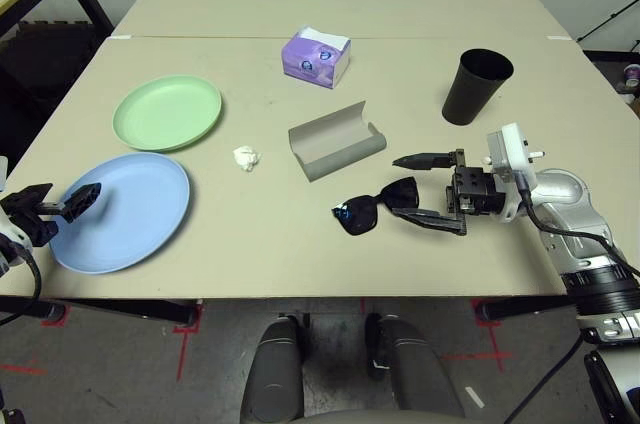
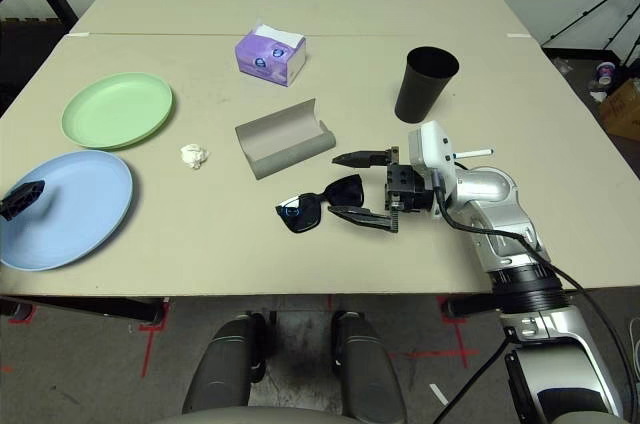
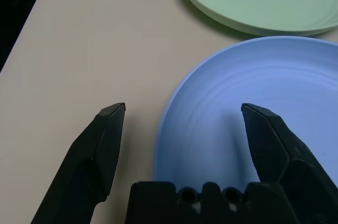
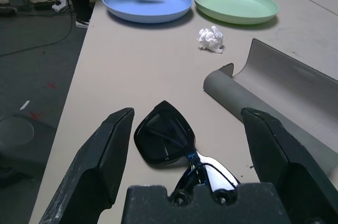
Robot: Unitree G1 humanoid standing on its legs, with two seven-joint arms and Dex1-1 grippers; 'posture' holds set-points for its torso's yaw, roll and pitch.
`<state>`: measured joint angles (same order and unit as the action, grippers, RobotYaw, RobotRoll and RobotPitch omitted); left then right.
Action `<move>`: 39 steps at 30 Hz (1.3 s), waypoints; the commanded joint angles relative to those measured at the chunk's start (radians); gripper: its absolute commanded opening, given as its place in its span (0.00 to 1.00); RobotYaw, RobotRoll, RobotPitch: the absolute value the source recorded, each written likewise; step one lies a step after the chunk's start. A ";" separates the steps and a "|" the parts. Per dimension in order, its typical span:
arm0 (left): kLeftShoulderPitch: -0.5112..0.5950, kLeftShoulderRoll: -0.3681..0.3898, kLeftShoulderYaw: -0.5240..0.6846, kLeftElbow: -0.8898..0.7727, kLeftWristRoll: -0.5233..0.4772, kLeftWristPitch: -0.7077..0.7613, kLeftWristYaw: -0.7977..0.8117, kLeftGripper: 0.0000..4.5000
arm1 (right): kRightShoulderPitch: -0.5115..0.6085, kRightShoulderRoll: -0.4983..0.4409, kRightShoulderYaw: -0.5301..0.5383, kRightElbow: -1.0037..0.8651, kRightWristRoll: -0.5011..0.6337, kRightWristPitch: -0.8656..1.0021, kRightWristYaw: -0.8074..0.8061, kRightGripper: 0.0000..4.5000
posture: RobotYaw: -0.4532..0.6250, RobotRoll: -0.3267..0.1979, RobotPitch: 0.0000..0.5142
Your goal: Organize and tidy the items on the table.
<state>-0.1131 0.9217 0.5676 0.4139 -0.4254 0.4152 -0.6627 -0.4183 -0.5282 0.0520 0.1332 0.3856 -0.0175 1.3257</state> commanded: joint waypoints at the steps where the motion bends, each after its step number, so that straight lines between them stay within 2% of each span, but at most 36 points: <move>1: 0.002 0.019 0.004 0.029 0.014 0.025 0.002 1.00 | 0.015 -0.008 0.003 -0.020 0.007 -0.001 0.001 0.99 | 0.44 0.62 0.33; 15: -0.020 0.000 0.057 0.043 -0.020 0.129 0.073 1.00 | 0.010 -0.015 0.000 -0.016 0.005 -0.001 0.000 0.99 | 0.43 0.62 0.34; 24: -0.007 -0.007 0.047 0.028 -0.021 0.170 0.063 1.00 | 0.012 -0.020 -0.002 -0.023 0.005 0.002 -0.002 0.99 | 0.43 0.62 0.34; 27: 0.002 -0.005 0.035 0.021 -0.014 0.171 0.056 0.85 | 0.011 -0.021 -0.002 -0.023 0.005 0.002 -0.003 1.00 | 0.43 0.62 0.34; 29: 0.006 -0.005 0.032 0.018 -0.013 0.181 0.058 0.70 | 0.009 -0.021 -0.001 -0.023 0.005 0.001 -0.003 1.00 | 0.43 0.62 0.34; 35: 0.016 0.000 0.015 0.009 -0.003 0.194 0.042 0.15 | 0.002 -0.018 -0.001 -0.020 0.003 -0.001 -0.007 1.00 | 0.42 0.62 0.33; 37: 0.012 0.001 0.015 0.007 -0.004 0.199 0.041 0.00 | 0.002 -0.018 -0.001 -0.020 0.003 -0.002 -0.008 1.00 | 0.42 0.62 0.33; 39: 0.007 0.002 0.017 0.004 -0.006 0.206 0.039 0.00 | 0.001 -0.019 -0.001 -0.019 0.003 -0.001 -0.009 1.00 | 0.42 0.62 0.33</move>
<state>-0.1154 0.9243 0.6024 0.4056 -0.4446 0.5964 -0.6283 -0.4206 -0.5387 0.0521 0.1237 0.3851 -0.0175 1.3175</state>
